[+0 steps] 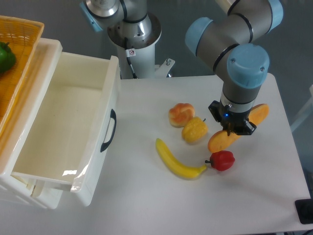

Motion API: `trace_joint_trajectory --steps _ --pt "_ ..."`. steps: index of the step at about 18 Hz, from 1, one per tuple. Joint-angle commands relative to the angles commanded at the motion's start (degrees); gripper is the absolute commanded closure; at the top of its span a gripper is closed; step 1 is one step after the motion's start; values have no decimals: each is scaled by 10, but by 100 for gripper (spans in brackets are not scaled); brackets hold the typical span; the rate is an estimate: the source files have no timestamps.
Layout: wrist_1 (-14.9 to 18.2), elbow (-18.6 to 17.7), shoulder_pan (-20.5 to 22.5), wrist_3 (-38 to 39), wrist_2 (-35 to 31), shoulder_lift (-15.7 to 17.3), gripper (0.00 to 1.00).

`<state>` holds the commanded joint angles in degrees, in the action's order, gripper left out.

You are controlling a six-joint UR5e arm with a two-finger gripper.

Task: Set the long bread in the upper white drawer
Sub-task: 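Lift the held bread and carry it toward the open white drawer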

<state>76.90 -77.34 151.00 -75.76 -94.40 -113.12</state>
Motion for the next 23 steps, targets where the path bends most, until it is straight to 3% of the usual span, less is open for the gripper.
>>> trace_joint_trajectory --steps 5,8,15,23 --pt "2 4 -27 57 1 27 100" --pt "37 7 -43 94 7 64 100" --pt "46 5 -103 260 80 94 100" --pt "45 25 -159 441 142 185 100"
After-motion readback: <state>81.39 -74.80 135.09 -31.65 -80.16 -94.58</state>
